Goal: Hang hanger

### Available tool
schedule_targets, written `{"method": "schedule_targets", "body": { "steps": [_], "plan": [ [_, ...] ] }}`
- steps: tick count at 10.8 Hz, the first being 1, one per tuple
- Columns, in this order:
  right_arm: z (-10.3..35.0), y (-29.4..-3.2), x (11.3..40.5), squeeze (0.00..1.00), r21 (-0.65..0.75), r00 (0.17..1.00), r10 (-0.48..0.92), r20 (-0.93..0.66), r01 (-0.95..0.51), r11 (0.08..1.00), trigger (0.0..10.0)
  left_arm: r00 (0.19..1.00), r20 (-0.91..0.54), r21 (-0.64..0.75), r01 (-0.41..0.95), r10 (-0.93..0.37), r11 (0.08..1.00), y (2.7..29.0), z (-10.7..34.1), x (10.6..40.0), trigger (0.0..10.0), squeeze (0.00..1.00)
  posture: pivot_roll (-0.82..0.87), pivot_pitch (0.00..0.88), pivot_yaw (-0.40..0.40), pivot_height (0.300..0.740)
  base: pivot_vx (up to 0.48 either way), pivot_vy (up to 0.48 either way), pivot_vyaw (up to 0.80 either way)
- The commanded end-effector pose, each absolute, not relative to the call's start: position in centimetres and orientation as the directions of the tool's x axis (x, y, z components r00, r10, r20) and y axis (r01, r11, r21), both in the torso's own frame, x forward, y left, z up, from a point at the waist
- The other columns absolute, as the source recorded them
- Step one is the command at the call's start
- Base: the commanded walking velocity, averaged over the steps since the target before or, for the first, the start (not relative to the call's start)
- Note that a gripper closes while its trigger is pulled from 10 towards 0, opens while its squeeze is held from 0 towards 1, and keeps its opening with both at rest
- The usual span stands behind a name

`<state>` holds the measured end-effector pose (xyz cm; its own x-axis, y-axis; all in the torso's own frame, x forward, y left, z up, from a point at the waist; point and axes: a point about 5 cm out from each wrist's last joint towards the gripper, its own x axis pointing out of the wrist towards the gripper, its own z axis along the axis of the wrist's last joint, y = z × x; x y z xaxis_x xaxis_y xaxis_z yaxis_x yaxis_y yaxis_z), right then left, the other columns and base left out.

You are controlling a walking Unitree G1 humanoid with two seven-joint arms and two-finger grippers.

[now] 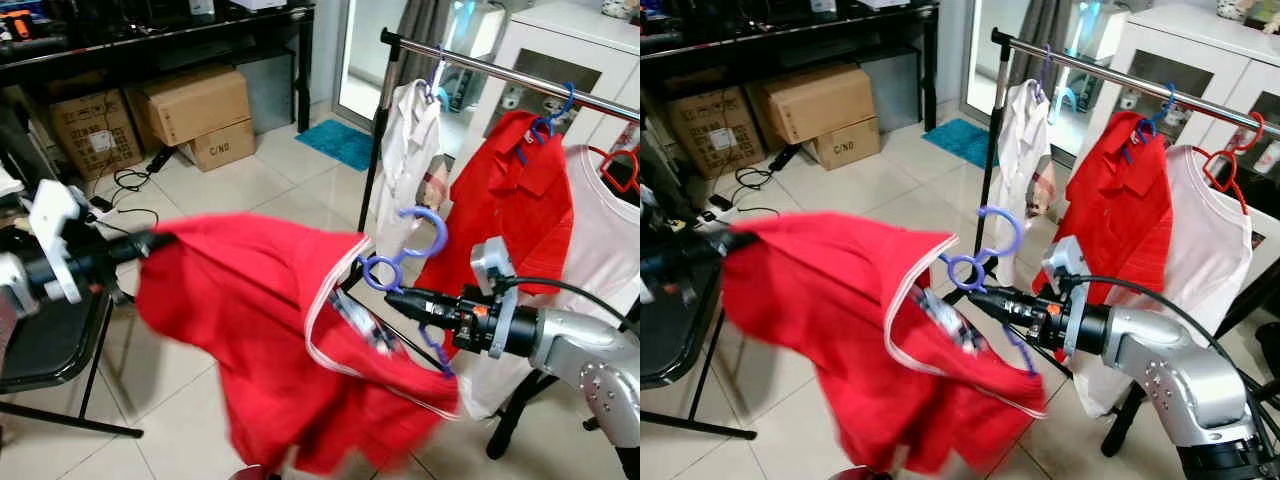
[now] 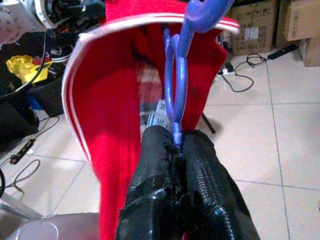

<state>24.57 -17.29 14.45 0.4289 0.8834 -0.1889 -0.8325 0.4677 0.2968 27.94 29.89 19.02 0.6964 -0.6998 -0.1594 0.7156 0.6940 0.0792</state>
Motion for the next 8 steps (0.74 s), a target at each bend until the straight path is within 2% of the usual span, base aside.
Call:
{"method": "schedule_targets", "body": {
  "steps": [1, 5, 8],
  "plan": [
    [14.6, -17.8, 24.7, 0.00, 0.279, 0.455, 0.869, -0.195, -0.823, 0.494, 10.0, 0.749, -0.124, 0.120, 0.662, -0.651, 0.740, 31.0, 20.0, 28.0, 0.0, 0.00, -0.08, 0.000, 0.011, 0.740, 0.000, 0.000, 0.00],
    [15.0, -18.2, 24.5, 0.00, 0.285, 0.448, 0.879, -0.163, -0.832, 0.476, 10.0, 0.879, -0.105, 0.198, 0.477, -0.465, 0.857, 33.3, 19.6, 28.8, 0.0, 0.00, -0.08, 0.000, 0.011, 0.740, 0.000, 0.000, 0.00],
    [15.0, -18.4, 24.5, 0.00, 0.286, 0.452, 0.878, -0.160, -0.830, 0.480, 10.0, 0.911, -0.100, 0.210, 0.412, -0.399, 0.887, 34.2, 19.3, 28.8, 0.0, 0.00, -0.08, 0.000, 0.011, 0.740, 0.000, 0.000, 0.00]
  ]
}}
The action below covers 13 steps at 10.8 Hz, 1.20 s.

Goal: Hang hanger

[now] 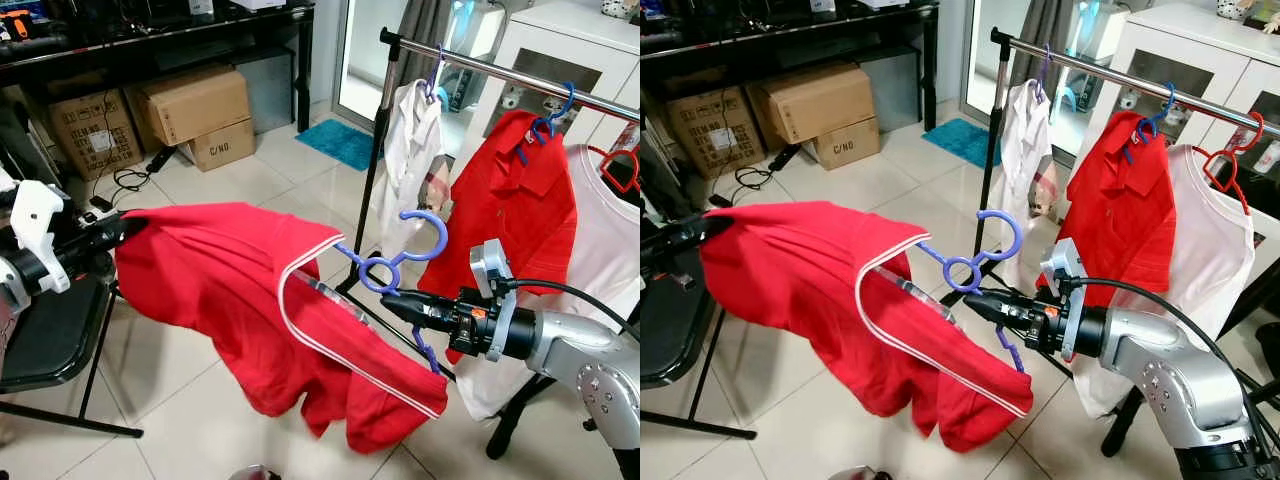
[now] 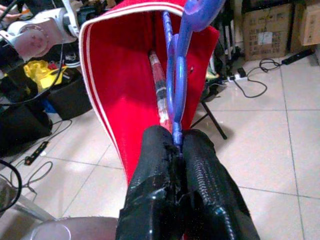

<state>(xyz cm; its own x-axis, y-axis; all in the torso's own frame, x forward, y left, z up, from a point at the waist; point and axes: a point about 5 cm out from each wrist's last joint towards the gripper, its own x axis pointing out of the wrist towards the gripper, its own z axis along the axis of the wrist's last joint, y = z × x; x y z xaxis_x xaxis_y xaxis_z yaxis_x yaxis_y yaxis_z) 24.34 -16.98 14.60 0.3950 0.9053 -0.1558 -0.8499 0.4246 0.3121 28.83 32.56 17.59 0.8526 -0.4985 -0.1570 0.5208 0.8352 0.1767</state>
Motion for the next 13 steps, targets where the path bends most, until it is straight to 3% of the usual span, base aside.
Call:
{"method": "schedule_targets", "body": {
  "steps": [1, 2, 3, 4, 10, 11, 13],
  "plan": [
    [15.1, -18.4, 24.5, 0.00, 0.286, 0.451, 0.878, -0.159, -0.830, 0.479, 10.0, 0.912, -0.107, 0.208, 0.409, -0.395, 0.889, 34.3, 18.9, 28.8, 0.0, 0.00, -0.08, 0.000, 0.011, 0.740, 0.000, 0.000, 0.00],
    [15.2, -18.2, 24.6, 0.00, 0.283, 0.448, 0.881, -0.152, -0.835, 0.473, 10.0, 0.917, -0.155, 0.228, 0.394, -0.367, 0.890, 34.2, 17.8, 28.9, 3.1, 0.00, -0.08, 0.000, 0.009, 0.740, 0.000, 0.000, 0.00],
    [15.3, -18.1, 24.6, 0.00, 0.282, 0.444, 0.883, -0.149, -0.837, 0.469, 10.0, 0.914, -0.170, 0.223, 0.399, -0.367, 0.890, 34.0, 17.5, 29.0, 10.0, 0.00, -0.08, 0.000, 0.007, 0.740, 0.000, 0.000, 0.00],
    [15.4, -17.7, 24.7, 0.00, 0.273, 0.441, 0.886, -0.145, -0.843, 0.464, 10.0, 0.906, -0.168, 0.243, 0.420, -0.388, 0.875, 33.6, 17.4, 29.2, 10.0, 1.00, -0.08, 0.000, 0.006, 0.740, 0.000, 0.000, 0.00],
    [14.8, -16.0, 26.8, 0.00, 0.212, 0.628, 0.748, -0.215, -0.717, 0.664, 10.0, 0.878, -0.169, 0.252, 0.477, -0.447, 0.842, 30.6, 16.3, 30.2, 10.0, 1.00, -0.08, 0.000, 0.009, 0.740, 0.000, 0.000, 0.00],
    [14.6, -15.3, 27.4, 0.00, 0.212, 0.677, 0.701, -0.224, -0.668, 0.713, 10.0, 0.847, -0.162, 0.228, 0.532, -0.507, 0.816, 28.4, 15.6, 30.3, 10.0, 1.00, -0.08, 0.000, 0.009, 0.740, 0.000, 0.000, 0.00],
    [15.0, -14.0, 28.0, 0.00, 0.110, 0.693, 0.681, -0.237, -0.677, 0.728, 10.0, 0.748, -0.139, 0.224, 0.662, -0.649, 0.715, 24.4, 16.1, 30.5, 10.0, 1.00, -0.09, 0.000, 0.006, 0.740, 0.000, 0.000, 0.00]
  ]
}}
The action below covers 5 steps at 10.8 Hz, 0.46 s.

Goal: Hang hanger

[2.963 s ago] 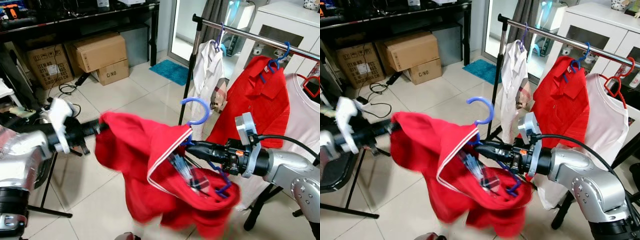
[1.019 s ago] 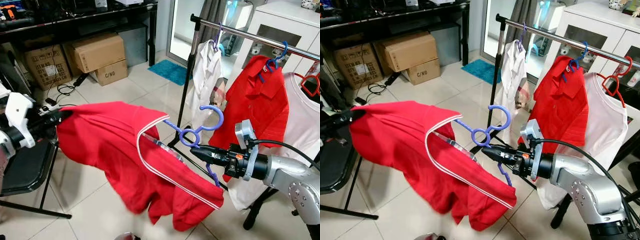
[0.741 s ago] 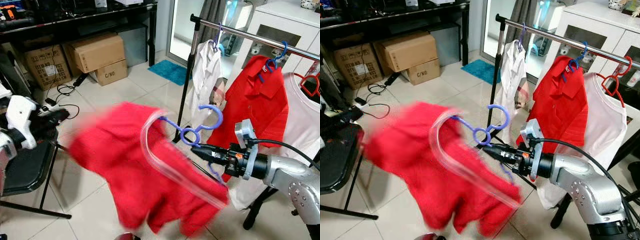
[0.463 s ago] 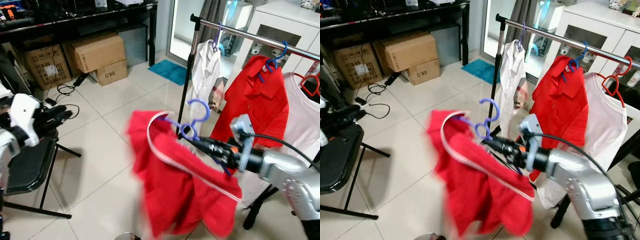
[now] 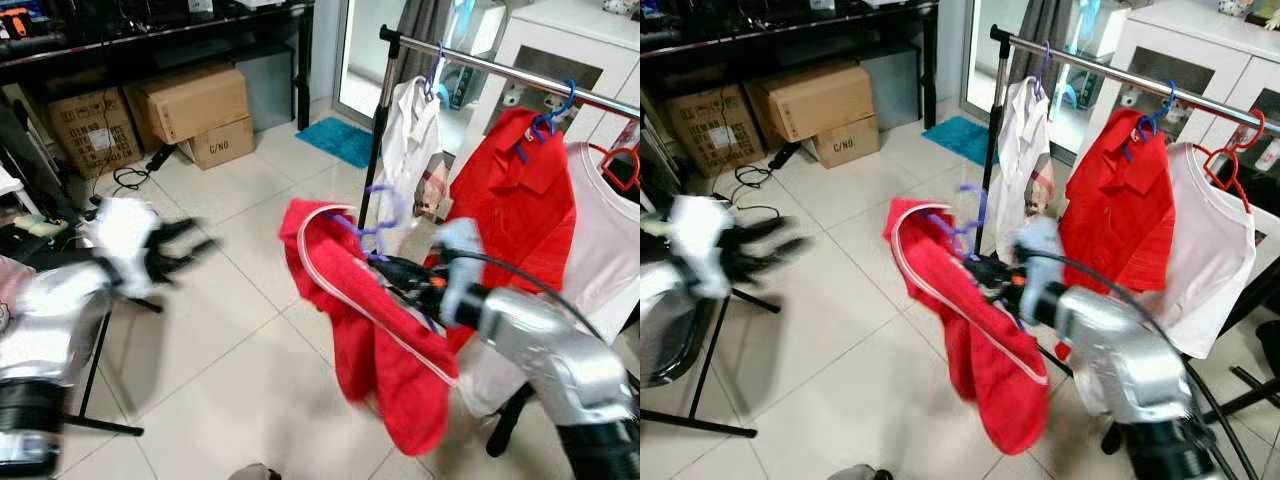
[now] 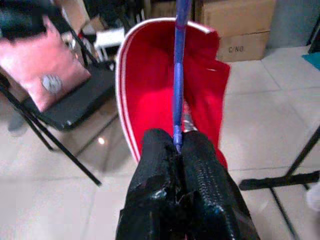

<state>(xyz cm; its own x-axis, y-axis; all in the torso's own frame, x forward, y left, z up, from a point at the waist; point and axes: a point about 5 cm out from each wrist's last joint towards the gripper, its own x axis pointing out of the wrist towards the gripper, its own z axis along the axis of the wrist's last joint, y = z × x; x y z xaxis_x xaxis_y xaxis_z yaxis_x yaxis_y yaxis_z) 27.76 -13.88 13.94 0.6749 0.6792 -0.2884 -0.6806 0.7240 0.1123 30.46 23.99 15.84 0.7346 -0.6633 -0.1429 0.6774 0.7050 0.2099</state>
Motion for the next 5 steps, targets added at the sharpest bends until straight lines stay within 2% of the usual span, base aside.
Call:
{"method": "schedule_targets", "body": {
  "steps": [1, 2, 3, 4, 5],
  "plan": [
    [15.2, -13.7, 28.0, 0.00, 0.017, 0.673, 0.690, -0.267, -0.712, 0.702, 10.0, 0.683, -0.102, 0.249, 0.721, -0.723, 0.646, 23.0, 18.3, 31.0, 10.0, 1.00, -0.08, 0.000, -0.001, 0.740, 0.000, 0.000, 0.00],
    [15.5, -13.6, 28.1, 0.00, -0.009, 0.664, 0.697, -0.271, -0.726, 0.688, 10.0, 0.636, -0.095, 0.272, 0.757, -0.766, 0.595, 22.4, 19.8, 31.2, 10.0, 1.00, -0.08, 0.000, -0.002, 0.740, 0.000, 0.000, 0.00],
    [16.1, -13.2, 28.1, 0.00, -0.044, 0.632, 0.728, -0.266, -0.762, 0.646, 10.0, 0.535, -0.136, 0.307, 0.823, -0.834, 0.478, 21.8, 22.2, 31.6, 10.0, 1.00, -0.07, 0.000, -0.008, 0.740, 0.000, 0.000, 0.00],
    [17.0, -12.6, 27.7, 0.00, -0.068, 0.564, 0.790, -0.240, -0.821, 0.566, 10.0, 0.447, -0.230, 0.343, 0.868, -0.865, 0.358, 21.9, 23.7, 32.2, 10.0, 1.00, -0.07, 0.000, -0.009, 0.740, 0.000, 0.000, 0.00],
    [17.2, -12.4, 27.6, 0.00, -0.071, 0.544, 0.807, -0.229, -0.836, 0.544, 10.0, 0.422, -0.266, 0.339, 0.883, -0.867, 0.326, 21.9, 23.8, 32.5, 10.0, 1.00, -0.07, 0.000, -0.006, 0.740, 0.000, 0.000, 0.00]
  ]
}}
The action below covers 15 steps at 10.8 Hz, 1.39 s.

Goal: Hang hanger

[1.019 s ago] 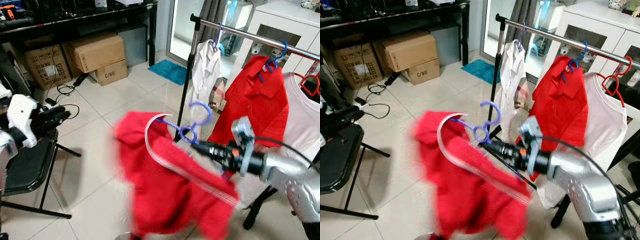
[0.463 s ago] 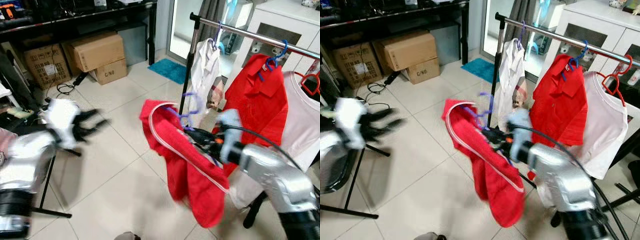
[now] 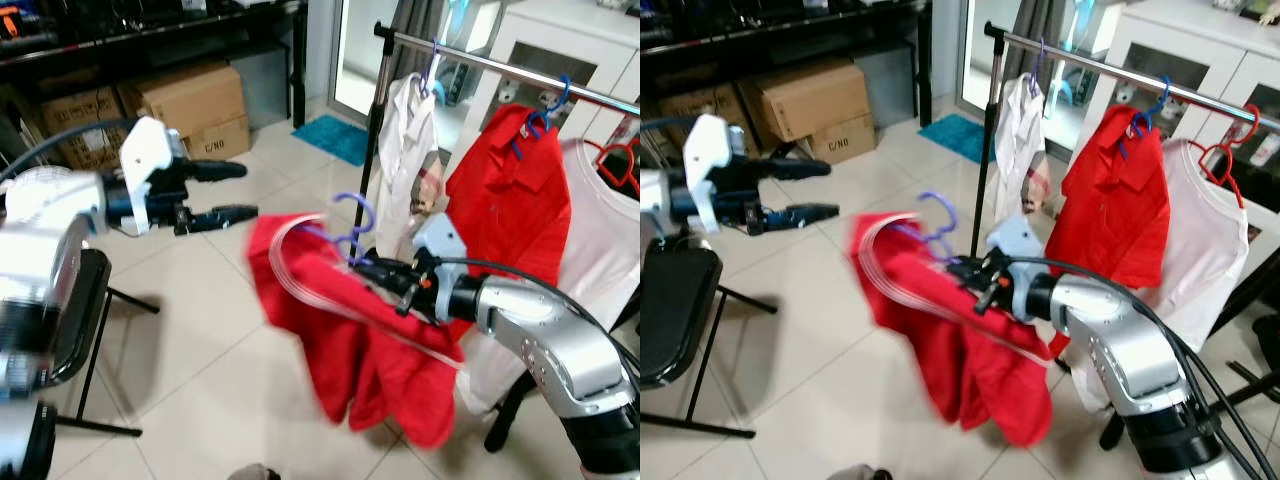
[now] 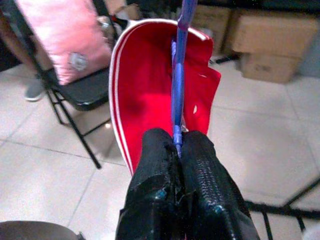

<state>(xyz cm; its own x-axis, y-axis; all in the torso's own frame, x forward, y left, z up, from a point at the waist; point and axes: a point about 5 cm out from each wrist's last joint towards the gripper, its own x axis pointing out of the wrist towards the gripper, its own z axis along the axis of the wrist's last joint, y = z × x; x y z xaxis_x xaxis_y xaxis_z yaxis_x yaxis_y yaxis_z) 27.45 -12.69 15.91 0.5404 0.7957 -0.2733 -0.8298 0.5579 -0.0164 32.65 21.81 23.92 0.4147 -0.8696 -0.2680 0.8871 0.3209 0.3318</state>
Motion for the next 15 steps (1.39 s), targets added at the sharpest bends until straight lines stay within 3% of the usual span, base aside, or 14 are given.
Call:
{"method": "schedule_targets", "body": {
  "steps": [1, 2, 3, 8, 9, 11, 15],
  "plan": [
    [17.6, -12.1, 27.3, 0.00, -0.073, 0.505, 0.836, -0.215, -0.862, 0.502, 10.0, 0.375, -0.332, 0.322, 0.907, -0.865, 0.270, 21.9, 23.6, 32.7, 10.0, 1.00, -0.07, 0.000, -0.003, 0.740, 0.000, 0.000, 0.00],
    [17.9, -11.8, 26.9, 0.00, -0.081, 0.470, 0.857, -0.211, -0.882, 0.464, 10.0, 0.329, -0.355, 0.303, 0.926, -0.875, 0.225, 21.7, 23.3, 32.9, 10.0, 0.28, -0.07, 0.000, 0.001, 0.740, 0.000, 0.000, 0.00],
    [18.1, -11.7, 26.7, 0.00, -0.085, 0.445, 0.871, -0.209, -0.895, 0.437, 10.0, 0.292, -0.361, 0.287, 0.938, -0.886, 0.193, 21.3, 23.0, 33.2, 10.0, 0.00, -0.08, 0.000, 0.006, 0.740, 0.000, 0.000, 0.00],
    [18.2, -11.3, 25.6, 0.00, -0.103, 0.365, 0.897, -0.248, -0.931, 0.350, 10.0, 0.074, -0.359, 0.229, 0.973, -0.931, -0.011, 17.4, 22.1, 34.5, 10.0, 0.00, -0.10, 0.000, 0.030, 0.740, 0.000, 0.000, 0.00],
    [18.1, -11.1, 25.5, 0.00, -0.113, 0.360, 0.895, -0.266, -0.933, 0.342, 10.0, 0.012, -0.371, 0.195, 0.979, -0.929, -0.065, 16.6, 21.6, 34.5, 7.4, 0.00, -0.11, 0.000, 0.033, 0.740, 0.000, 0.000, 0.00],
    [17.8, -10.9, 25.6, 0.00, -0.125, 0.379, 0.881, -0.283, -0.925, 0.358, 10.0, -0.039, -0.399, 0.165, 0.980, -0.916, -0.114, 16.0, 20.7, 34.2, 0.1, 0.00, -0.11, 0.000, 0.043, 0.740, 0.000, 0.000, 0.00],
    [17.9, -10.2, 25.8, 0.00, -0.138, 0.388, 0.876, -0.286, -0.921, 0.363, 10.0, -0.083, -0.491, 0.192, 0.961, -0.867, -0.201, 15.5, 18.6, 33.6, 0.0, 0.00, -0.11, 0.000, 0.051, 0.740, 0.000, 0.000, 0.00]
  ]
}}
